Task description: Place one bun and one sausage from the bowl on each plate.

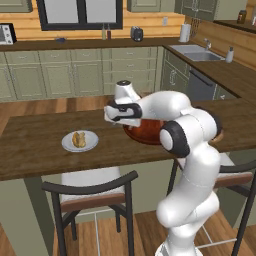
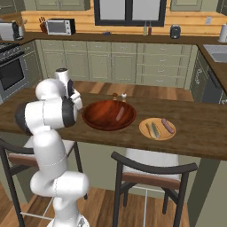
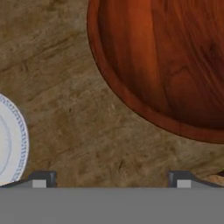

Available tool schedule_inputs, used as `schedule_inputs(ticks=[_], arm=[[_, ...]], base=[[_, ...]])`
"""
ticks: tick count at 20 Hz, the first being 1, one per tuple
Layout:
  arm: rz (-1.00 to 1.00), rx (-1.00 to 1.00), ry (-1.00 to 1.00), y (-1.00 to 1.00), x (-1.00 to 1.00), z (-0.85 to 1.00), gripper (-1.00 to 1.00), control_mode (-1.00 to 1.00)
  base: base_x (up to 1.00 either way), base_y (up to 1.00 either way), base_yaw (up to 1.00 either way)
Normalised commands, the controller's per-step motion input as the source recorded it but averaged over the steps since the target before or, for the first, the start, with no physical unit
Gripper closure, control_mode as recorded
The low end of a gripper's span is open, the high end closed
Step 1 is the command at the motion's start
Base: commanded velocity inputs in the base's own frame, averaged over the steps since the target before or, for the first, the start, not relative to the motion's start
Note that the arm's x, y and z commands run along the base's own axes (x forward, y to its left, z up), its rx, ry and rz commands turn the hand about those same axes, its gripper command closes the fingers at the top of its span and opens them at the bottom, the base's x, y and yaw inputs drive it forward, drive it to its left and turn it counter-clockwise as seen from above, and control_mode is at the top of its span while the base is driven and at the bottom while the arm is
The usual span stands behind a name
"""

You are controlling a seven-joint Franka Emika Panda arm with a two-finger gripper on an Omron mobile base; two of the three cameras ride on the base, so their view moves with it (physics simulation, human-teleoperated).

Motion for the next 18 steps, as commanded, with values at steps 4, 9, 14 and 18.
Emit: schedule_inputs(ticks=[4,9,14,18], arm=[[-0.06,0.00,0.00,-1.00,0.19,0.11,-1.00,-1.00],[-0.03,-0.05,0.00,-1.00,0.32,0.11,-1.00,-1.00],[0.00,-0.10,0.00,-1.00,0.24,0.00,-1.00,-1.00],[0.00,-0.08,0.00,-0.99,0.18,-0.22,-1.00,-1.00]], base=[[0.00,0.00,0.00],[0.00,0.00,0.00],[0.00,0.00,0.00],[0.00,0.00,0.00]])
